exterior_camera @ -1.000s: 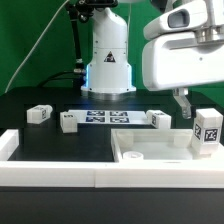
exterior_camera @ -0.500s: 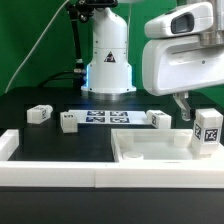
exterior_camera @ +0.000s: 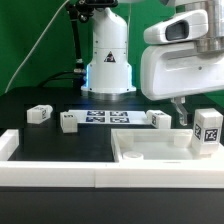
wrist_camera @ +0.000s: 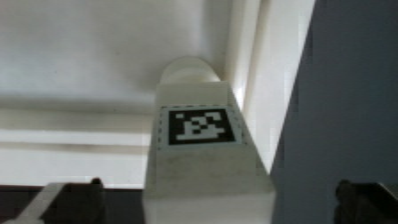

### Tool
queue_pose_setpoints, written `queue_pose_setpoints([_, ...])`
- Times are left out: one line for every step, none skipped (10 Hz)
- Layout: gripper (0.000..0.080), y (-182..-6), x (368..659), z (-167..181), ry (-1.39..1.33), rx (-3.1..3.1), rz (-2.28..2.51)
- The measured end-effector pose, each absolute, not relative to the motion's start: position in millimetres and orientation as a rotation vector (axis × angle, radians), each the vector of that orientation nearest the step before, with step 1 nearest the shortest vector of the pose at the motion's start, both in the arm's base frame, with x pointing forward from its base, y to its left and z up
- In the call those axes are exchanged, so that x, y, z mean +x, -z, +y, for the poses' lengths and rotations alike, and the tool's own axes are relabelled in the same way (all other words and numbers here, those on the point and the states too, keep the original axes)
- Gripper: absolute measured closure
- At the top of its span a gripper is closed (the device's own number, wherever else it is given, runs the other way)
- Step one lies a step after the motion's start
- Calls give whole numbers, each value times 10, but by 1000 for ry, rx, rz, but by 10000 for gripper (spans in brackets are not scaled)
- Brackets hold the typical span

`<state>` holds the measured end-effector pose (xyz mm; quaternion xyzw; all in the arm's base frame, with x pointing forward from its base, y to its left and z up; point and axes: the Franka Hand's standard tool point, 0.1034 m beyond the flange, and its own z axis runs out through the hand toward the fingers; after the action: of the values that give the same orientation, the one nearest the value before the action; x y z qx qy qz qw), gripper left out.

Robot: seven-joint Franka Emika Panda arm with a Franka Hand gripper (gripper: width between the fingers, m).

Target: Assemble one leg

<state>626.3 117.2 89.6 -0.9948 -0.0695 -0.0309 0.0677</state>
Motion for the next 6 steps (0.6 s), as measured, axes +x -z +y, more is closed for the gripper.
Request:
queue_pose_setpoints([189, -897, 6263, 1174, 93, -2997, -210])
queue_pose_setpoints([327, -897, 6263, 1174, 93, -2997, -210])
queue_pose_setpoints([464, -897, 6263, 1173, 93, -2997, -210])
queue_pose_setpoints([464, -897, 6264, 1170, 93, -2998, -209])
queue_pose_setpoints([505, -897, 6264, 1167, 92, -2999, -181])
queue_pose_setpoints([505, -897, 6265, 1165, 90, -3000, -150])
